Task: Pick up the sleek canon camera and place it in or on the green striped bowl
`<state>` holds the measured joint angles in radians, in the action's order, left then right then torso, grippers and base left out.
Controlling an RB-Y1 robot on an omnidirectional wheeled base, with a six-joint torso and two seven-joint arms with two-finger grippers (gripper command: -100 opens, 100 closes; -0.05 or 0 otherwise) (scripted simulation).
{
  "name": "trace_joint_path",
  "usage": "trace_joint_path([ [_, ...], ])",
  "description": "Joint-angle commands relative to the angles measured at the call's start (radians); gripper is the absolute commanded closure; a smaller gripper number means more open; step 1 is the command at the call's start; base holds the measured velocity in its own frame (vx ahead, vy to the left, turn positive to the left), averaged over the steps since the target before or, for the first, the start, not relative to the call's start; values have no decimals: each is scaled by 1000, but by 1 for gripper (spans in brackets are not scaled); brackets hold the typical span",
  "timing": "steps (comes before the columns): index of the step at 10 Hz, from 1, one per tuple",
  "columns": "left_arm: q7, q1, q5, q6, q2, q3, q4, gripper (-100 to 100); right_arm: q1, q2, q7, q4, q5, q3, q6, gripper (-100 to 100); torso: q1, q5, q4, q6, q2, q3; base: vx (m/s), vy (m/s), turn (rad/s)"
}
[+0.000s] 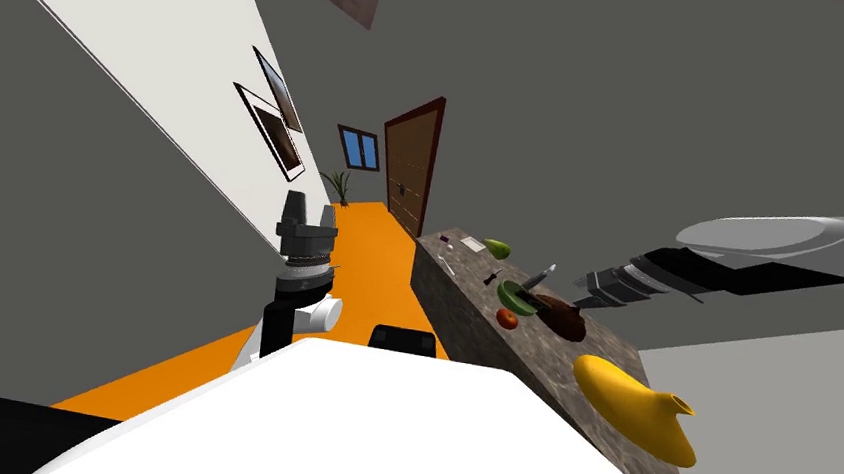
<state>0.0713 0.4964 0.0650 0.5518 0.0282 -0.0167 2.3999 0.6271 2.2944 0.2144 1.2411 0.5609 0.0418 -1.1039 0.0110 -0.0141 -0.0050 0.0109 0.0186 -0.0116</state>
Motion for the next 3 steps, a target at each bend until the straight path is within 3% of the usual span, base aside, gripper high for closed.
trace_joint_path([
  [1,0,0,0,0,0,0,0,0,0,0,0,0,0,0,0,0,0,0,0,0,0,0,0,0,0],
  [3,0,0,0,0,0,0,0,0,0,0,0,0,0,0,0,0,0,0,0,0,0,0,0,0,0],
])
